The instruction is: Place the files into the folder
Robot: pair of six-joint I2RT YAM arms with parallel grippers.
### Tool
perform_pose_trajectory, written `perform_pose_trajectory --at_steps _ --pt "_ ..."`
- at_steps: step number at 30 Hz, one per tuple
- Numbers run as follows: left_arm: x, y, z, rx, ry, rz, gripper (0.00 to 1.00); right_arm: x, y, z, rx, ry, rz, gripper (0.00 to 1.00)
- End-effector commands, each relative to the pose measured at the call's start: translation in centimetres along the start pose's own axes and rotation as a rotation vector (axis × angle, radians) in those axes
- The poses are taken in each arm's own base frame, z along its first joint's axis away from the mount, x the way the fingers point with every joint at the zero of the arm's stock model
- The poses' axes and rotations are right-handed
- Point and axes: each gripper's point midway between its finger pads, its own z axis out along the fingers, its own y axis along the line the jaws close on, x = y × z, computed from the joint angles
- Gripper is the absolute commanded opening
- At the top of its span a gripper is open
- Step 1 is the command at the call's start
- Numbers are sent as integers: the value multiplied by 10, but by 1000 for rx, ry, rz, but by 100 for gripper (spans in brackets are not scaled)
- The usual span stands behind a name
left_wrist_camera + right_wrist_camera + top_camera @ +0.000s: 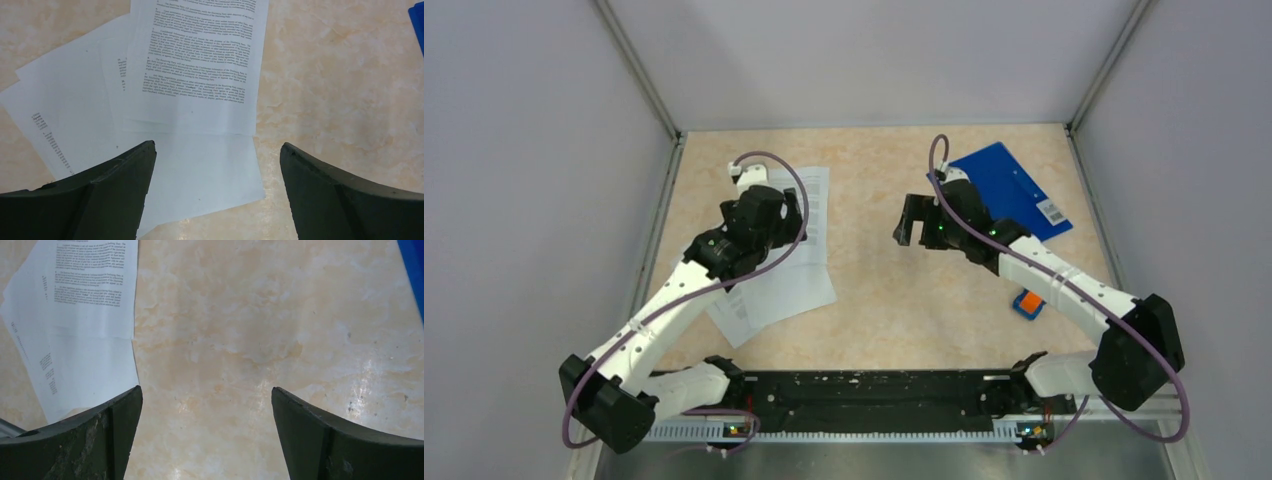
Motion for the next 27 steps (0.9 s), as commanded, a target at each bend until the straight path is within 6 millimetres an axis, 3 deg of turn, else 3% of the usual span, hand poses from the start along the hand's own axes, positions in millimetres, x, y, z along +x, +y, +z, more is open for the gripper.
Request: perform_pose_trajectory --at_steps 1,7,13,20,27 --pt "-5 21 -4 -87 -36 -10 99 -8 14 3 -39 -52 0 99" --pt "-17 39 -4 -150 -65 -73 99 -19 23 19 -49 -60 -20 99" --pt "-12 55 4 -182 -22 -122 98 -35 40 46 -80 -66 -44 99" --pt "3 109 24 -296 48 -276 98 -63 75 97 -160 -85 -55 99" --pt "37 175 45 -372 91 -549 98 -75 101 165 -209 -44 -70 99"
